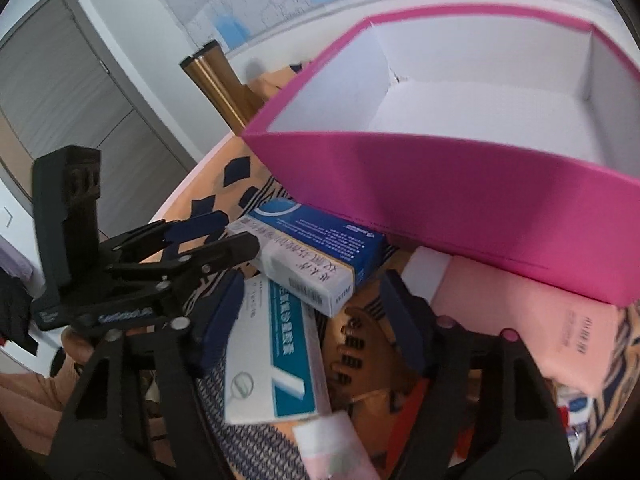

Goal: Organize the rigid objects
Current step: 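Move the left tool down onto the small white medicine box, then close the left tool on the small white box and lift it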

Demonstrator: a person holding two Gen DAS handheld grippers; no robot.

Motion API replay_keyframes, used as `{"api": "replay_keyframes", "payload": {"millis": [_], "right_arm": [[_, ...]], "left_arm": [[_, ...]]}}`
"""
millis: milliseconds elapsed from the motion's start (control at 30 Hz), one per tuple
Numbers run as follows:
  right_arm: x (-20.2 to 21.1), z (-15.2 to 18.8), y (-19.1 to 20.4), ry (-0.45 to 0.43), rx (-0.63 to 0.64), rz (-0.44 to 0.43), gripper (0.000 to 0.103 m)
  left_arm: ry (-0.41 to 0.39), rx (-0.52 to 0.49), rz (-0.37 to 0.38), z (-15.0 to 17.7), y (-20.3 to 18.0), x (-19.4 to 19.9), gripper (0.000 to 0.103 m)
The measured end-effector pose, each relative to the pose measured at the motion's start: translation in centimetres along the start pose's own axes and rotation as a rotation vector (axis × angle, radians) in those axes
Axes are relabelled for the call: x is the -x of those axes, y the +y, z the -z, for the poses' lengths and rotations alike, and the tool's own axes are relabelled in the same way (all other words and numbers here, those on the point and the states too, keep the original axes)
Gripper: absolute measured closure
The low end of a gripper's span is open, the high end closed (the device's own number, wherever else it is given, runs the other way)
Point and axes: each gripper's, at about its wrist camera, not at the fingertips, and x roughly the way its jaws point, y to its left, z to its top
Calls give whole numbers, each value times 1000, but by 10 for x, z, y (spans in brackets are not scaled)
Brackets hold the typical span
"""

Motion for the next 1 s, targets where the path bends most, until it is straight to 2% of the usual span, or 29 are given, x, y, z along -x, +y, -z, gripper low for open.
{"api": "replay_keyframes", "payload": {"millis": [67,200,400,633,900,967,1000], "right_arm": [[-9,-4,-4,21,-26,-11,41],[-17,-7,-7,42,-44,-17,41],[-23,-10,-8,56,-39,-20,41],[-24,-9,-8,38,-39,-31,41],[-3,-2,1,-23,12,-19,41],[3,0,5,-41,24,-16,41],[6,1,6,-48,26,-24,48]], "left_arm": [[14,-6,28,-1,1,-2,37],[40,-29,82,-3,2,-5,38],[46,-70,88,-3,-3,-3,43],[47,-61,105,0,-1,-1,43],[25,-51,152,4,-6,13,43],[21,-49,173,6,-8,16,49],[33,-49,209,6,-10,17,64]]}}
